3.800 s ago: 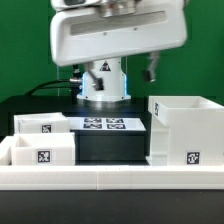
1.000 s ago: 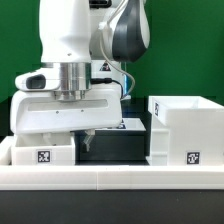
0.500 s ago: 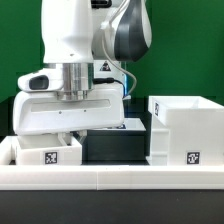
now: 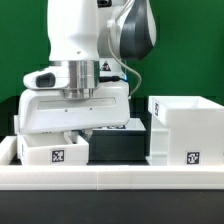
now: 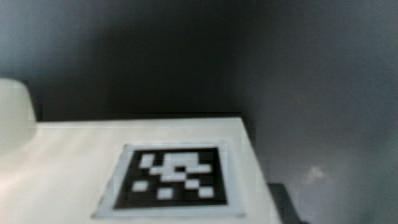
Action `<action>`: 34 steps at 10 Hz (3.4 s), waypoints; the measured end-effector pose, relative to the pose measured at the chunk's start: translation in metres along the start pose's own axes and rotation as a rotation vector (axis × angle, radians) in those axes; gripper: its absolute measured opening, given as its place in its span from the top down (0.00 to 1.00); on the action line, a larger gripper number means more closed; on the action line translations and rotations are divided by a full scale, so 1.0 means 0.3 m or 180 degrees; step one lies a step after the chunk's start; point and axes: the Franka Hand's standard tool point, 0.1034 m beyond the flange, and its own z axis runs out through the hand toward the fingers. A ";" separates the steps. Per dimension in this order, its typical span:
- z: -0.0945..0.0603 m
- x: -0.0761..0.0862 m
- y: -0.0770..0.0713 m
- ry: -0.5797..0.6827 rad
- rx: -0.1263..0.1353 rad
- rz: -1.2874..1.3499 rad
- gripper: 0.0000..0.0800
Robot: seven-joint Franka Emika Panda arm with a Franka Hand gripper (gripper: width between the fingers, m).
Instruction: Assemble drawer
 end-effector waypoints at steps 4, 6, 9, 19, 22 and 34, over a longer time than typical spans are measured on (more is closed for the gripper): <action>-0.090 -0.013 -0.024 -0.0111 0.0098 -0.0721 0.95; -0.079 -0.016 -0.023 -0.0111 0.0090 -0.0713 0.95; -0.072 -0.030 -0.017 -0.0110 0.0078 -0.1414 0.95; -0.061 -0.040 -0.052 -0.0312 0.0152 -0.3733 0.95; -0.048 -0.005 -0.139 -0.0284 0.0224 -0.3805 0.95; -0.016 0.034 -0.217 -0.0224 0.0448 -0.3944 0.95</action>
Offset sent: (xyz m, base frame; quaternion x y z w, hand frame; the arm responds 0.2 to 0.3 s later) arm -0.0142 0.0027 0.0232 0.0833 -0.0602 -0.1461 0.9839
